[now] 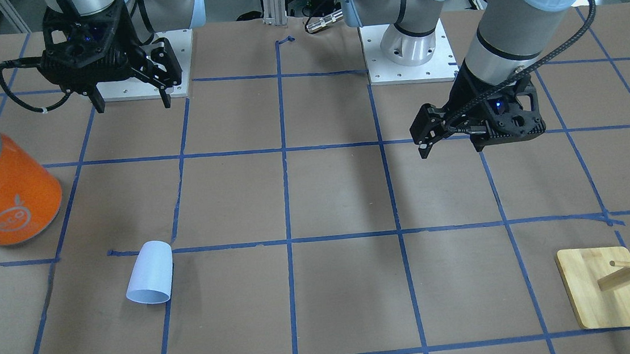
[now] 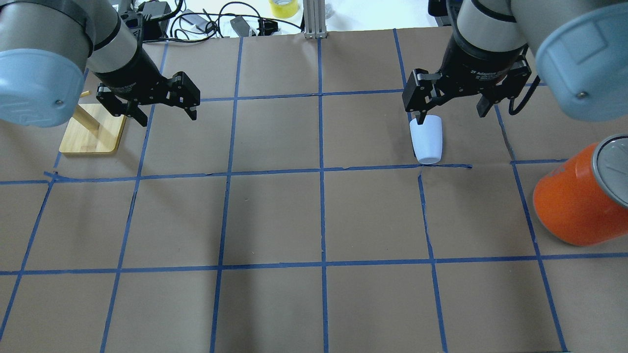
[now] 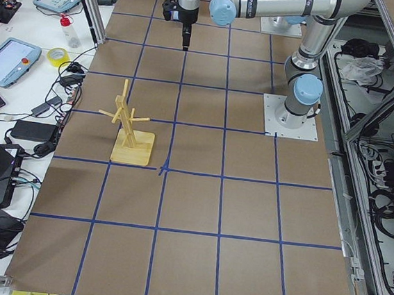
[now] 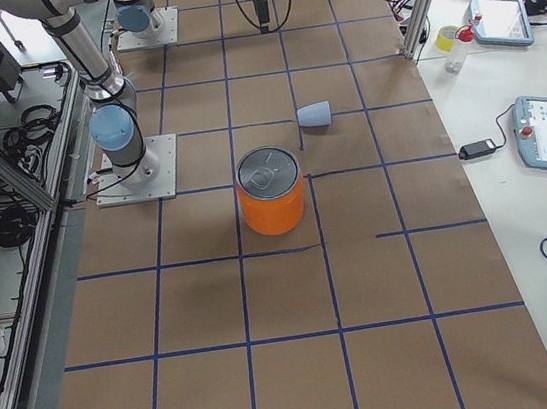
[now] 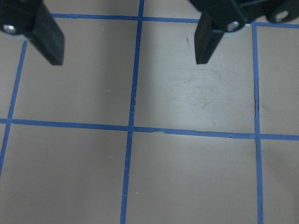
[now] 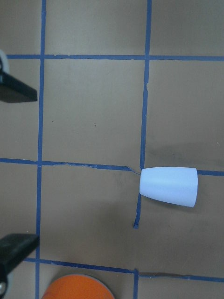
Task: Flip cup
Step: 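Lower the right gripper over the upside-down white cup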
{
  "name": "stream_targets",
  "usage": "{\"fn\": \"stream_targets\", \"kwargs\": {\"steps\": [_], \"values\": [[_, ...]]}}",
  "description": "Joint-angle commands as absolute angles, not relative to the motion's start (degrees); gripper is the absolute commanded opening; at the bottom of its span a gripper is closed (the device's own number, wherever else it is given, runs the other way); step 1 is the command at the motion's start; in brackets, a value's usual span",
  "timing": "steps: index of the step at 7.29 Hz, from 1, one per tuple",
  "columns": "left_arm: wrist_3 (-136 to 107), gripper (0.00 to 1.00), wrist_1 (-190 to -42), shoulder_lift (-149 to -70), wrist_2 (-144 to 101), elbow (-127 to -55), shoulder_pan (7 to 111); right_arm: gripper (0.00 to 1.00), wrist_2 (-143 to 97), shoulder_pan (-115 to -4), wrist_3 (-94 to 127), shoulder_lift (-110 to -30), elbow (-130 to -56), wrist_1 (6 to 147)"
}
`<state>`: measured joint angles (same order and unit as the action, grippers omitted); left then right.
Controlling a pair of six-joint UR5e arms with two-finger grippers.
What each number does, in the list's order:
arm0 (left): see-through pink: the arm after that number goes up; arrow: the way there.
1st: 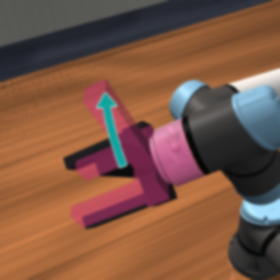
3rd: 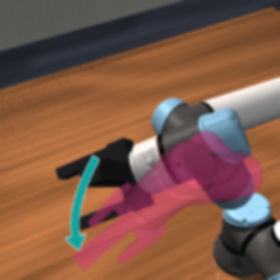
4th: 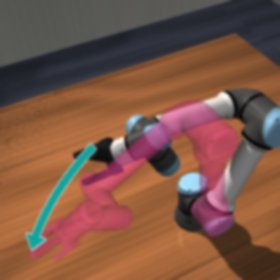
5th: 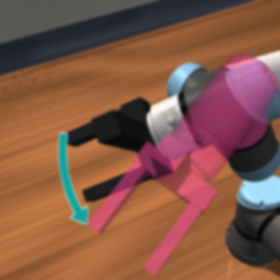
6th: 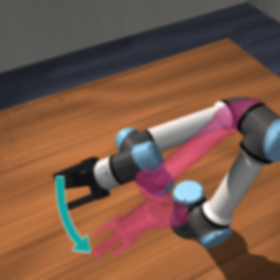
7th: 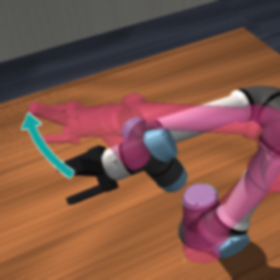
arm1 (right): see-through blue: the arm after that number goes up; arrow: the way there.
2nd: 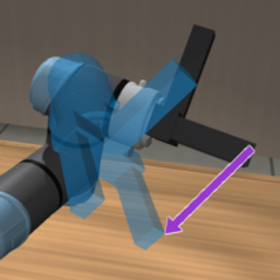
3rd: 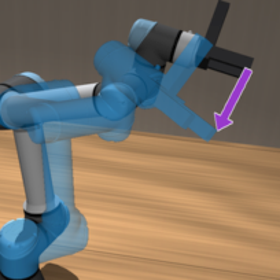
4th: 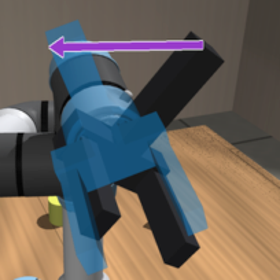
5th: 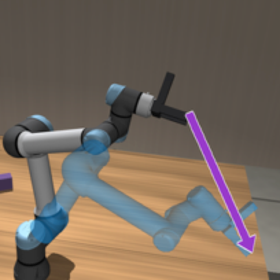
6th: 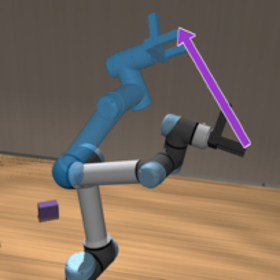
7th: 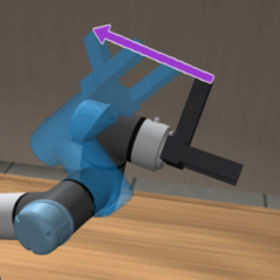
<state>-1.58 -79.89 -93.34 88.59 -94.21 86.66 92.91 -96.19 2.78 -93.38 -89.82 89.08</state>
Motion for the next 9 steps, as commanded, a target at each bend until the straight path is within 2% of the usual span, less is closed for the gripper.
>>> {"fn": "stream_targets", "kwargs": {"steps": [1,7,9], "values": [[-1.58,1.00,-79.89,-93.34,88.59,-94.31,86.66,1.00,92.64,-96.24,2.90,-93.43,-89.82,89.03],[-1.58,1.00,-79.80,-93.43,89.30,-94.31,86.66,1.00,92.21,-94.84,3.68,-91.33,-89.92,93.23],[-1.58,1.00,-79.80,-93.43,89.30,-94.39,86.66,1.00,92.46,-90.55,3.43,-83.28,-87.73,98.25]]}}
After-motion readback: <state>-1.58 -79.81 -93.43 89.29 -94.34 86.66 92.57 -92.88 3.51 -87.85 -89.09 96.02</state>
